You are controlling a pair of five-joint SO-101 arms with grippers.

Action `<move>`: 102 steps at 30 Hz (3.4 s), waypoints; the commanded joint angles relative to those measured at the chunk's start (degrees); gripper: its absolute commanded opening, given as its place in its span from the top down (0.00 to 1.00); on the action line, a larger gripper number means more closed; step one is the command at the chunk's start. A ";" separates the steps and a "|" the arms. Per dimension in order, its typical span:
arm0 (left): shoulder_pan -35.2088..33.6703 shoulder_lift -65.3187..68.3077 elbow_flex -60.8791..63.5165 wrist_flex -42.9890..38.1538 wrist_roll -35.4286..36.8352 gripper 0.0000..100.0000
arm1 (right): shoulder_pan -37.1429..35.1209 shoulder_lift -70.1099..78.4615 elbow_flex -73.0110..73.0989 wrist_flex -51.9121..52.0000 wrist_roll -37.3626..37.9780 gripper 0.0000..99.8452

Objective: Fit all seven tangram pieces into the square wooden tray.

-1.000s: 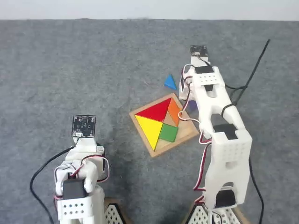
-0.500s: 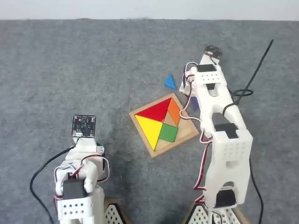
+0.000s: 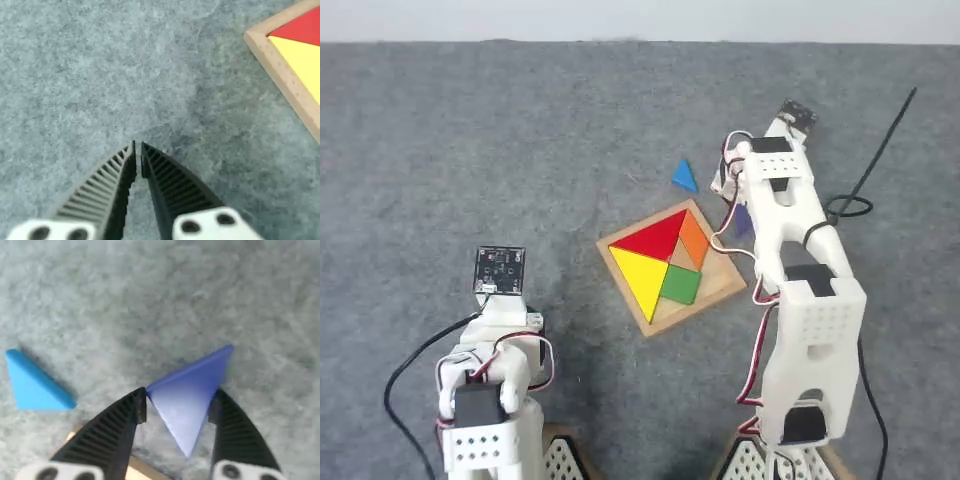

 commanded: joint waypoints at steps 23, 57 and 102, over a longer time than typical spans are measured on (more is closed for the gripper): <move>-0.09 -1.05 -0.75 0.18 0.97 0.98 | 4.35 -11.91 -2.81 8.40 17.41 0.96; -0.09 -1.05 -0.75 0.18 0.97 0.98 | 15.60 -9.45 9.67 -5.67 27.96 0.99; -0.09 -1.05 -0.75 0.18 0.97 0.98 | 28.62 -10.15 13.27 -11.56 35.87 0.99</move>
